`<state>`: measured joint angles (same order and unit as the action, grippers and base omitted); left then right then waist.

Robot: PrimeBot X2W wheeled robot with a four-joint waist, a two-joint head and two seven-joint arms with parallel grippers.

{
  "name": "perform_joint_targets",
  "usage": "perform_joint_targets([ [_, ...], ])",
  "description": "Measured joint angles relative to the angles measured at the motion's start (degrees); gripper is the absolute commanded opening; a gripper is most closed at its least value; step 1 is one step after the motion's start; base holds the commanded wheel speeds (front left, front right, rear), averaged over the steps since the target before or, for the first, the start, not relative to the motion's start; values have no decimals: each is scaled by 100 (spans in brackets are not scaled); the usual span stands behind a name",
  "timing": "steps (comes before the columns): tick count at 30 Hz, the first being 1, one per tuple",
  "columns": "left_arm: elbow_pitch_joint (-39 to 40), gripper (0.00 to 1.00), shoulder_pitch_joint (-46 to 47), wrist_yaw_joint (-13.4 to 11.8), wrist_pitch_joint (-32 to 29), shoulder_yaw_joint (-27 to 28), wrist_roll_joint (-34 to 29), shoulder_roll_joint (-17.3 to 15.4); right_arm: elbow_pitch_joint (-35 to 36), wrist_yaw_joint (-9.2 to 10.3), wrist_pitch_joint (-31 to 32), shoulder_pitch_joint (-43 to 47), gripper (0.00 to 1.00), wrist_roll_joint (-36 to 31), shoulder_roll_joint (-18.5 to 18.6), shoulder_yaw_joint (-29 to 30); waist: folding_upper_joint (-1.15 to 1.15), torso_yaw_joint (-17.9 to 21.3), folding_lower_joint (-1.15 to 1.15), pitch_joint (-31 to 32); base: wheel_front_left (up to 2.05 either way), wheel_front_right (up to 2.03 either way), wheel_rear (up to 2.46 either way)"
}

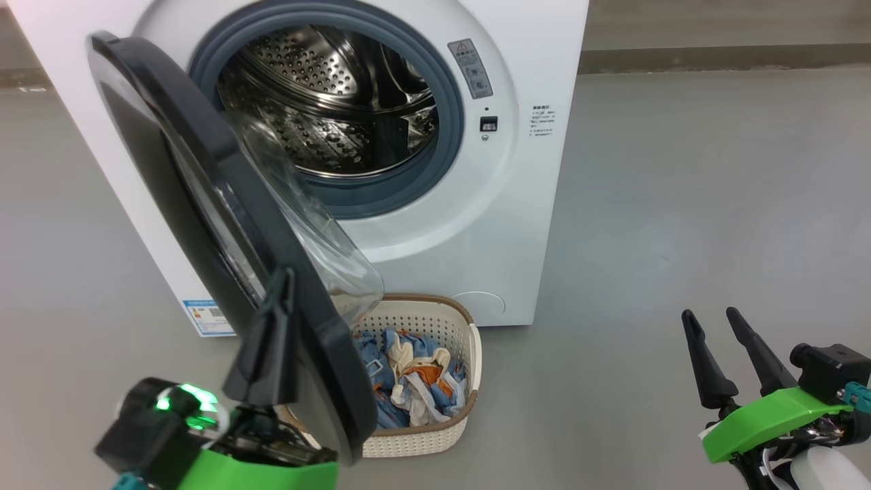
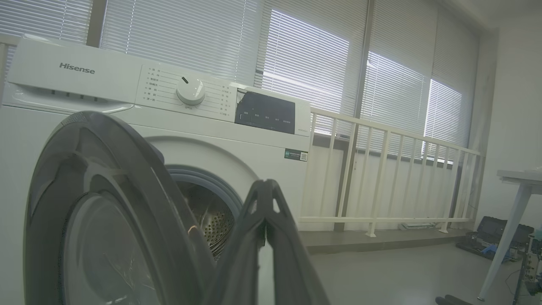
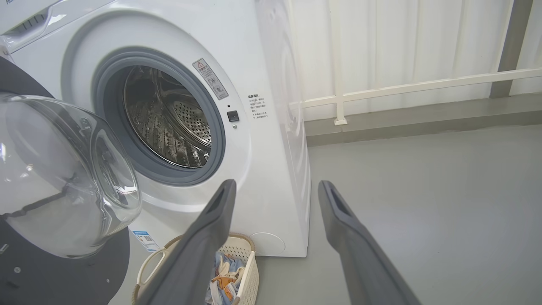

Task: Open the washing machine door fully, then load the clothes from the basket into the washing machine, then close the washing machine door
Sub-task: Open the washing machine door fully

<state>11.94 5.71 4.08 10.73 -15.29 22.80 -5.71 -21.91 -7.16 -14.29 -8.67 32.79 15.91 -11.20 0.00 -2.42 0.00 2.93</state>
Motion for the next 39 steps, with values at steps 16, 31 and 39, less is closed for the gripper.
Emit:
perform_joint_targets([
  [16, -895, 0, -20, 143, -490, -891, 466, 142, 0, 0, 0, 0, 100, 1, -110, -127, 0, 232, 0, -123, 0, 0, 0],
  [31, -2248, 0, 34, 141, -234, -890, 734, 190, -36, 0, 0, -27, 100, 21, -115, -153, 0, 379, 0, -205, 0, 0, 0],
  [39, -2526, 0, 151, 83, -3, -784, 801, 218, -85, 0, 0, -27, 100, 21, -120, -148, 0, 307, 0, -206, 0, 0, 0],
])
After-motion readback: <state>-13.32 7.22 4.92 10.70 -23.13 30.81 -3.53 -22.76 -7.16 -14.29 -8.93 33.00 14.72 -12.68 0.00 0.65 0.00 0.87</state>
